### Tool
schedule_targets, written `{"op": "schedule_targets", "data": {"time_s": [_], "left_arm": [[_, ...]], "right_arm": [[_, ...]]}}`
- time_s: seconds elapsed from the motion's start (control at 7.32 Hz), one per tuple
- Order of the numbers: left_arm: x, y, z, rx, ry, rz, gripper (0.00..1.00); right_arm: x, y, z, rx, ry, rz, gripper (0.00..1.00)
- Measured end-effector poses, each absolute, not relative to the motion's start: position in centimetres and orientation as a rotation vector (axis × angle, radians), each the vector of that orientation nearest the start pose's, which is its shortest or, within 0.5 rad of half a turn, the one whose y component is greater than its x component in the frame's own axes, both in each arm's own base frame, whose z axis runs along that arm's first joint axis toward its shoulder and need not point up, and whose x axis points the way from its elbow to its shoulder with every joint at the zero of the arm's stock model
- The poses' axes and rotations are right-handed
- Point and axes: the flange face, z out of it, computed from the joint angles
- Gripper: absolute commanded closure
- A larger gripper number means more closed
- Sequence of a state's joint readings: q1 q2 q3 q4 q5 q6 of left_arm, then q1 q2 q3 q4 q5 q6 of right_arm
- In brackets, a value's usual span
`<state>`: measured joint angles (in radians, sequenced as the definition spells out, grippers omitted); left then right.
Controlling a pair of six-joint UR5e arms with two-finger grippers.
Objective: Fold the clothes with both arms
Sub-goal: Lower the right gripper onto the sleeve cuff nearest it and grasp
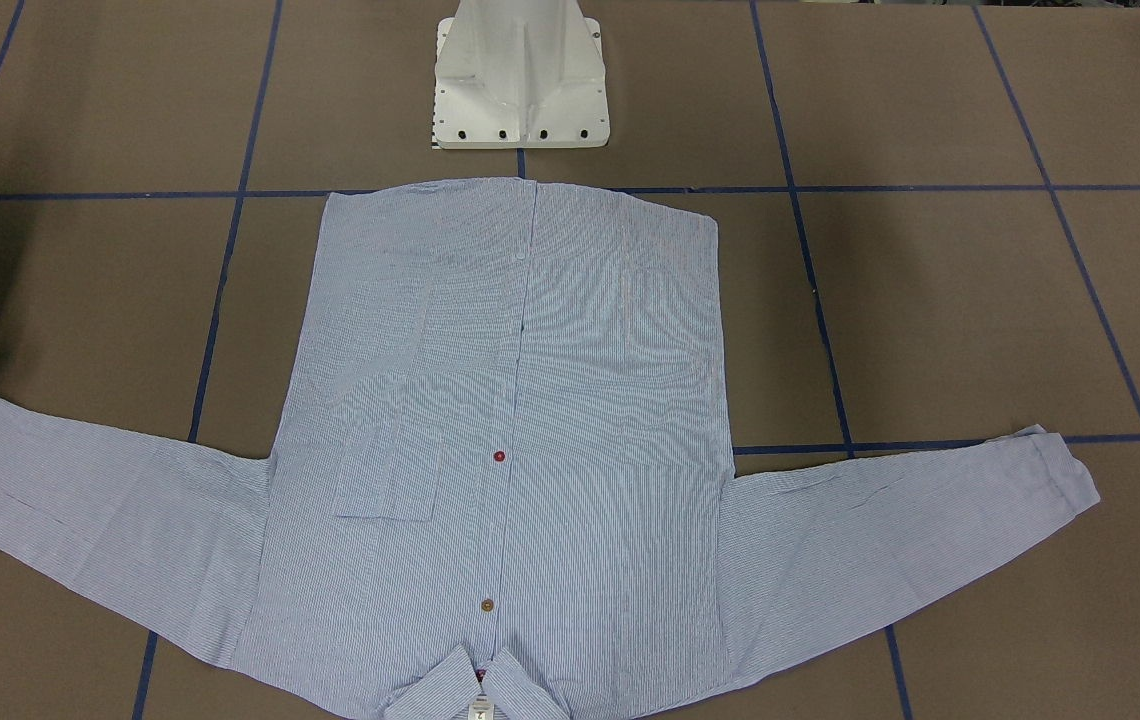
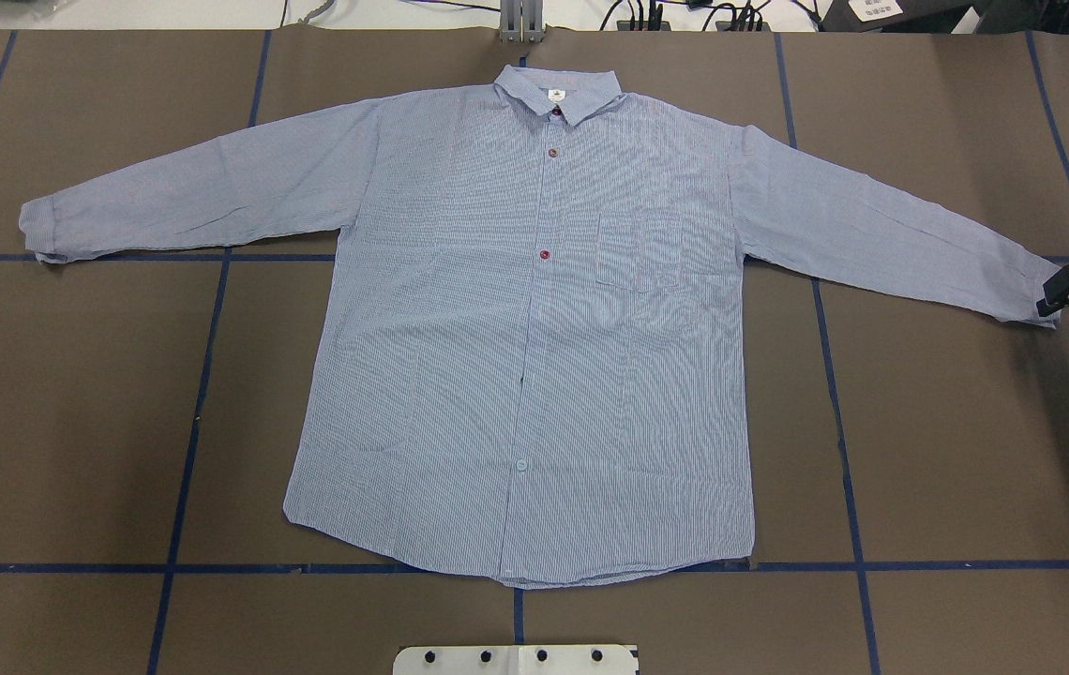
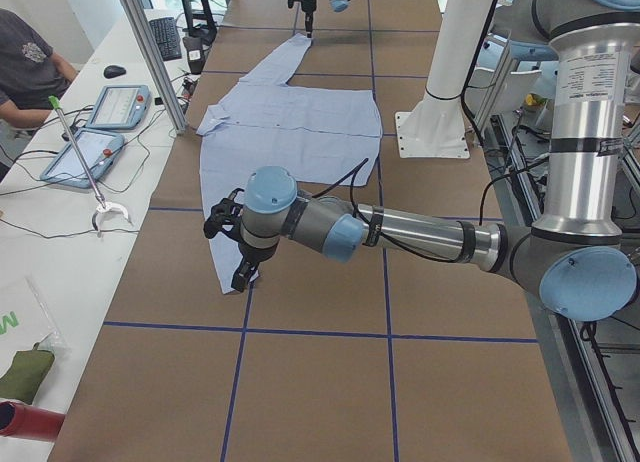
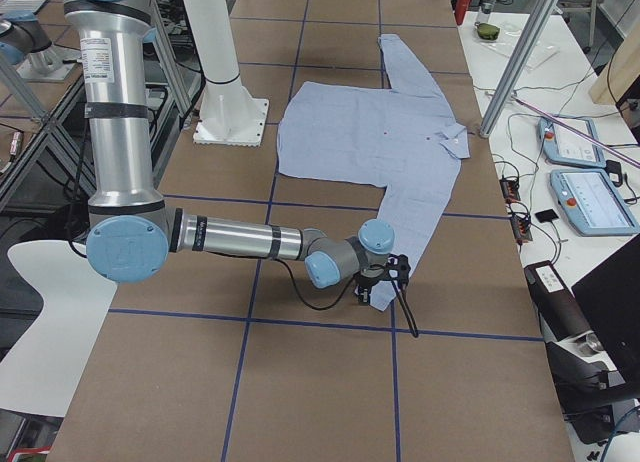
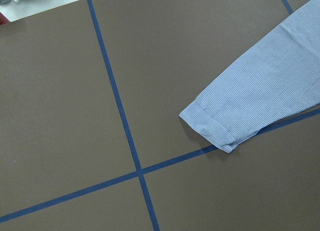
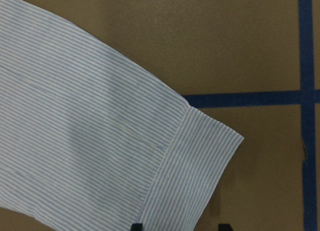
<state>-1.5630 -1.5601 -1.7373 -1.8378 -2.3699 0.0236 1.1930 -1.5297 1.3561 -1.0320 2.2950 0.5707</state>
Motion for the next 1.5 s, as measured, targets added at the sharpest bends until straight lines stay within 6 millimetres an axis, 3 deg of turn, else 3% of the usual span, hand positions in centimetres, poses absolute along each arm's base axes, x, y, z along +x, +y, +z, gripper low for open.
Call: {"op": "schedule_targets", "data": {"time_s": [1.5], "left_arm": [[-5.86,-50.12,53.98,0.422,0.783,0.203,0.00]], "right_arm": [[-13.82,-51.82,69.56,-0.039,-0.786,0.051,0.42]]}}
